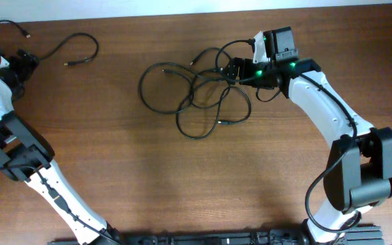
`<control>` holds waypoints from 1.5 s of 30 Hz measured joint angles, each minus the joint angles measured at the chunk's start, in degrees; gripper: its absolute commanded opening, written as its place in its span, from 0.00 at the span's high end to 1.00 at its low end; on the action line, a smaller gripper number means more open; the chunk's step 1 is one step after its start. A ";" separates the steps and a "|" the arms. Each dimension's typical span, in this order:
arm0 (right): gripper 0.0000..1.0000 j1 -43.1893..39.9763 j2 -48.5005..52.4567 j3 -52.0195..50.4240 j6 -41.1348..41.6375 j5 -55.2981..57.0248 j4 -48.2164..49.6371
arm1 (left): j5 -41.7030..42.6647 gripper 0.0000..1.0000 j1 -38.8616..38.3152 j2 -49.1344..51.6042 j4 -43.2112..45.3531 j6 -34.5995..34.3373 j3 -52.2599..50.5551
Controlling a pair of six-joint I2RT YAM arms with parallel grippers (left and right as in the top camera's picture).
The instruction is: Untangle cables
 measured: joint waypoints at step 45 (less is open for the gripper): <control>0.01 0.00 0.00 0.00 -0.02 0.00 0.04 | -0.50 1.00 -15.61 3.76 7.48 27.58 14.12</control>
